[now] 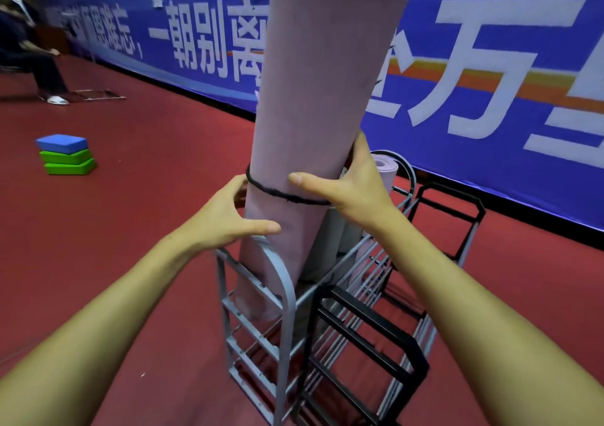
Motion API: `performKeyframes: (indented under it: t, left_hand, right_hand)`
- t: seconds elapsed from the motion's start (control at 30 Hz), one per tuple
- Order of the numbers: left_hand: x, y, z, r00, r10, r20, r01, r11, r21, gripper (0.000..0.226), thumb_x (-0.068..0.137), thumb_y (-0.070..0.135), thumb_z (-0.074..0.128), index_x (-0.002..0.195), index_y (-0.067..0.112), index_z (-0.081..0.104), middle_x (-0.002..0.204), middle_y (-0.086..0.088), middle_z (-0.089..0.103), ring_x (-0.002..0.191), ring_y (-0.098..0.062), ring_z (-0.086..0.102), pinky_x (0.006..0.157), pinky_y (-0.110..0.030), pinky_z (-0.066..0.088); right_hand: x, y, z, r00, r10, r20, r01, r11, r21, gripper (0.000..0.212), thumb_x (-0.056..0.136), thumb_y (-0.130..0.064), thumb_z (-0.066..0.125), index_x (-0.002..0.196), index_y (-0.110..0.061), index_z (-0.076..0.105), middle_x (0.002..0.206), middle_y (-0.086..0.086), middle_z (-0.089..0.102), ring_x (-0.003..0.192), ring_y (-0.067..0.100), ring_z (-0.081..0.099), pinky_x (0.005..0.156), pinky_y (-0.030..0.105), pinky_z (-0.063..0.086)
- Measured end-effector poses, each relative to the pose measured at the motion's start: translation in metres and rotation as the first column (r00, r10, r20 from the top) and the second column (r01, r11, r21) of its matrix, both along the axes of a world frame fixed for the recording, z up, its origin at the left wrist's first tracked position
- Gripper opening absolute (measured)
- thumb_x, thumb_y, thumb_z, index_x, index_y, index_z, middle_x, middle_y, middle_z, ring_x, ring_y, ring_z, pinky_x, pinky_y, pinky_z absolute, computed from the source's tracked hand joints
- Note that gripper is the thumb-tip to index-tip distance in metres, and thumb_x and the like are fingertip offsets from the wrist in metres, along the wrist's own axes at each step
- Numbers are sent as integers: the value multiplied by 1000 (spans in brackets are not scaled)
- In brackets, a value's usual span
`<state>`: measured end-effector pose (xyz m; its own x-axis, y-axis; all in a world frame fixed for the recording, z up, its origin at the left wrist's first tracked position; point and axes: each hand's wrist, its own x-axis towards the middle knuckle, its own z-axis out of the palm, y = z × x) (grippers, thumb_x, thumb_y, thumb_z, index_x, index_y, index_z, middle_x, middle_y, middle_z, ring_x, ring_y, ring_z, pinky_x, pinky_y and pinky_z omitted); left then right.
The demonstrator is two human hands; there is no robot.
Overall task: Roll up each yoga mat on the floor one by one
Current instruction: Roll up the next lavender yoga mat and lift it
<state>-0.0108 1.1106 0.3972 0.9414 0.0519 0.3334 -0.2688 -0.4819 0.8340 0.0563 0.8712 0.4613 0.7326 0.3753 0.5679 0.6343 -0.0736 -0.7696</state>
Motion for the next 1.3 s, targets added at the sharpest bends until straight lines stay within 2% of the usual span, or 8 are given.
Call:
performKeyframes:
  t: [0.2,0.63,0.87,1.03,1.1,1.17,1.23,1.3]
  left_hand:
    - [-1,-3,13,999,26,-22,-25,998,49,99,59,63,97,142,33,50,135,16,66,121,-5,66,100,-40,57]
    - [-12,-15,16,991,131,40,-134,988,80,96,50,66,97,131,37,56,124,21,70,111,0,68,94,-37,59]
    - [-8,-13,15,986,164,-22,-155,963,221,97,46,78,91,126,39,53,120,22,68,108,2,66,89,-37,59]
    - [-4,-9,-6,983,170,-68,-144,949,282,102,41,92,81,126,41,58,117,24,70,109,-2,67,93,-42,57]
    - [-2,-4,-6,986,123,-114,-92,965,245,98,46,86,85,129,40,60,121,23,71,111,0,67,98,-41,56]
    - [-1,-2,0,992,47,-116,-27,986,166,97,56,62,95,139,34,55,129,20,68,116,3,65,103,-35,55]
    - [-2,-6,10,999,13,-31,-10,997,80,105,60,47,98,149,29,45,138,16,62,123,2,62,101,-25,54]
    - [0,-11,18,998,45,44,-46,999,28,102,61,49,99,146,29,45,138,16,61,122,0,63,96,-23,53]
  right_hand:
    - [0,-5,10,1000,-10,18,12,997,-74,110,68,-41,98,153,-20,32,143,-11,56,128,1,58,107,32,53]
    - [-1,-15,20,999,13,31,-8,989,-146,109,66,-49,97,153,-25,34,142,-13,57,126,2,59,105,35,56]
    - [6,-18,19,998,56,-5,-56,979,-194,102,71,-39,96,152,-23,36,138,-18,57,119,-10,58,92,12,52]
    - [9,-15,-17,998,39,-46,-47,984,-172,102,69,-29,100,151,-23,39,139,-13,60,125,1,60,105,30,54]
    - [9,-12,-32,998,35,-61,-46,981,-189,107,65,-31,101,151,-26,37,139,-15,59,126,1,59,106,33,53]
    - [10,-8,-49,996,11,-91,-30,979,-202,111,61,-34,103,151,-27,36,140,-16,57,127,0,59,107,37,52]
    - [11,-4,-67,993,9,-115,-34,974,-223,116,59,-37,103,152,-29,35,142,-18,56,128,0,58,107,39,52]
    - [13,0,-85,991,21,-130,-53,968,-247,116,57,-44,103,150,-34,35,142,-19,55,128,3,58,104,40,54]
